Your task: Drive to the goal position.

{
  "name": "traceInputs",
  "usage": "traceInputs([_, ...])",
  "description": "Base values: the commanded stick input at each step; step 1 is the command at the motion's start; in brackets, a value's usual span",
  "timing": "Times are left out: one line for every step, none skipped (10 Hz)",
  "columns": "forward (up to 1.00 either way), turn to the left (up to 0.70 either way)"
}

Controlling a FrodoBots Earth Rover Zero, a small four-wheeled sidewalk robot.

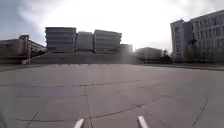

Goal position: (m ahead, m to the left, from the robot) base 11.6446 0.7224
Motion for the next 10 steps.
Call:
traceInputs([1.00, 0.00])
traceInputs([1.00, 0.00])
traceInputs([1.00, 0.00])
traceInputs([1.00, 0.00])
traceInputs([1.00, 0.00])
traceInputs([1.00, 0.00])
traceInputs([1.00, 0.00])
traceInputs([1.00, 0.00])
traceInputs([1.00, 0.00])
traceInputs([1.00, 0.00])
